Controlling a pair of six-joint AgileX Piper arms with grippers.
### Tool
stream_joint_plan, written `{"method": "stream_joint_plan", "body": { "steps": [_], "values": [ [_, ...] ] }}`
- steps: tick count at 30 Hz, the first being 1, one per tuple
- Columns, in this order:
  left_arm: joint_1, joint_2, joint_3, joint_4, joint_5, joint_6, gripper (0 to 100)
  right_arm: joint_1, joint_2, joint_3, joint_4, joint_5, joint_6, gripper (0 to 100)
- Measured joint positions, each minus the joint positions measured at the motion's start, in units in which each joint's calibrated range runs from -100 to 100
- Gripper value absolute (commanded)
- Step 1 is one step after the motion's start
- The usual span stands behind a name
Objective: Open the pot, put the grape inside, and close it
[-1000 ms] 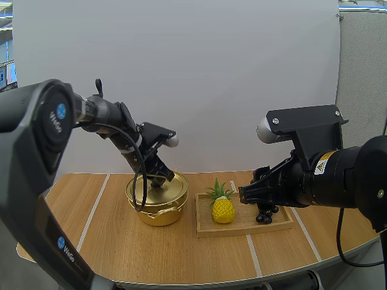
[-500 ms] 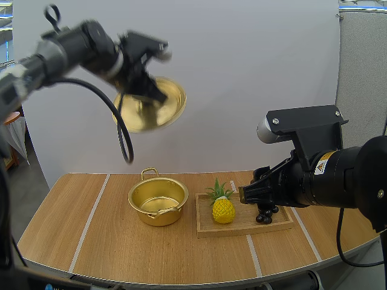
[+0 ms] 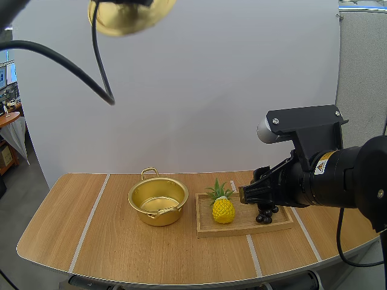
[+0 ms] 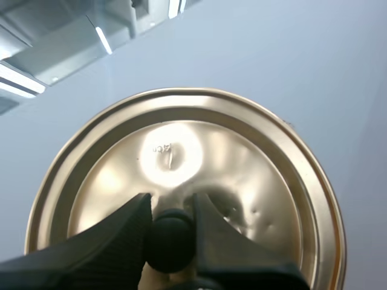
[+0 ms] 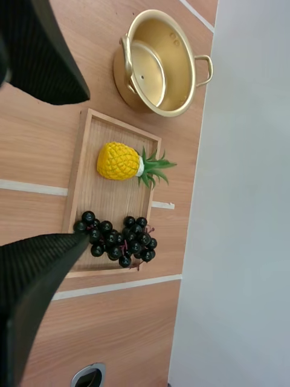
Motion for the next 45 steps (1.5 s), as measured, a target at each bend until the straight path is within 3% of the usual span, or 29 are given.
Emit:
{"method": "stream_joint_plan", "body": {
  "steps": [6,10,18,32,45],
  "values": [
    [0.0,-1.9,-0.1,0.0,-6.0,0.0,0,0.0,0.1,0.0,-2.6,-1.5,1.9,100],
    [0.0,-4.1,-0.1,0.0,-9.2,0.0,0,0.0,9.1,-0.1,-6.2,-5.4,5.8,100],
    [0.0,-4.3,-0.1,0.0,-9.2,0.0,0,0.0,28.3,-0.1,-6.5,-20.6,8.3,100],
    [0.0,-4.3,-0.1,0.0,-9.2,0.0,0,-0.1,42.3,-0.1,-8.0,-32.0,8.6,100],
    [0.0,-4.3,-0.1,0.0,-9.2,0.0,0,-5.8,51.5,-0.1,-8.1,-41.6,5.0,100]
  ]
}}
